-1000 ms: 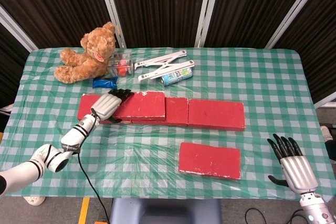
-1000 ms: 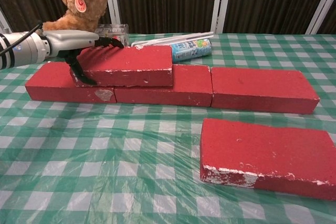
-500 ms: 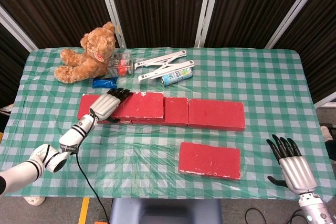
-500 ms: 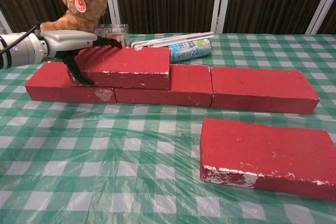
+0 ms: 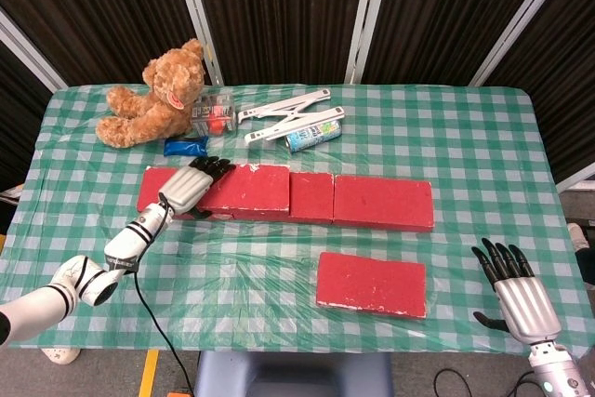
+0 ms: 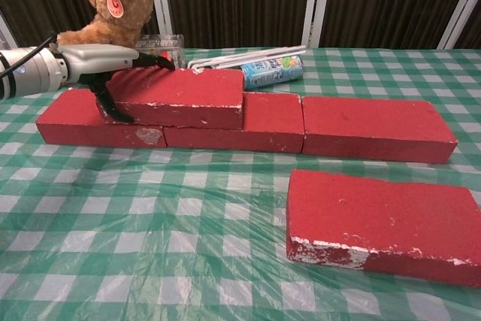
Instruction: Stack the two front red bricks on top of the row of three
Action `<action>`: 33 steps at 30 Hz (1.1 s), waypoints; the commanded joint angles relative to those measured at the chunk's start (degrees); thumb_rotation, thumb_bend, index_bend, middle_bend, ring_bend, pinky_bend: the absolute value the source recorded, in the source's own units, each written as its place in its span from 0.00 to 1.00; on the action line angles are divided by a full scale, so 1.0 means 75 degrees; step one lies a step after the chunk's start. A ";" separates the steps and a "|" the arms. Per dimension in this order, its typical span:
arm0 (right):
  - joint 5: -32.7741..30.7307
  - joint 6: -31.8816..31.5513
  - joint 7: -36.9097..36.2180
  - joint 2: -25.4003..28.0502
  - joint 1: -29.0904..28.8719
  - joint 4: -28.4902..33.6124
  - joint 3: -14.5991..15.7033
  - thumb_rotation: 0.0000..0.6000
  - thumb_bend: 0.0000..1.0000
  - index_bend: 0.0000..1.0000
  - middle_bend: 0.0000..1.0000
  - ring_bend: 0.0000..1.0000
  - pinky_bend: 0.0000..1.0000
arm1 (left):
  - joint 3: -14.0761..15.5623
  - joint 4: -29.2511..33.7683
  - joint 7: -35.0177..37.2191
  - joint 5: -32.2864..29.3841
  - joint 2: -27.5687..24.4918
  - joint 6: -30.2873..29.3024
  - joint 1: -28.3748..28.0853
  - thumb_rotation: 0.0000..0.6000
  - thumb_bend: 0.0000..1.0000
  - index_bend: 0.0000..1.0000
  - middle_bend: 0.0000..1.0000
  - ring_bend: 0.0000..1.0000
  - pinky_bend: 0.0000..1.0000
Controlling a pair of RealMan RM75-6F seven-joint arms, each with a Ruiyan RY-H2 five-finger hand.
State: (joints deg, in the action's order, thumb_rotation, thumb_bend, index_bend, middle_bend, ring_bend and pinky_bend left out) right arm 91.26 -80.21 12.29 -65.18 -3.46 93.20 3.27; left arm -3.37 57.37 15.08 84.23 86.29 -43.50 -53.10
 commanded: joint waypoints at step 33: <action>0.0404 -0.0073 -0.0473 -0.0233 -0.0080 -0.0118 0.0066 1.00 0.15 0.00 0.00 0.00 0.00 | 0.0218 0.1796 -0.0507 0.0301 -0.1148 -0.1495 0.0875 1.00 0.23 0.00 0.00 0.00 0.05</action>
State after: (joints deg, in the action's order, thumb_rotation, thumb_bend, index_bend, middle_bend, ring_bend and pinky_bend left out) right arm 93.49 -80.93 10.34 -66.35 -3.67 92.43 3.51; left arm -2.73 66.99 12.73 85.11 80.32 -49.92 -49.64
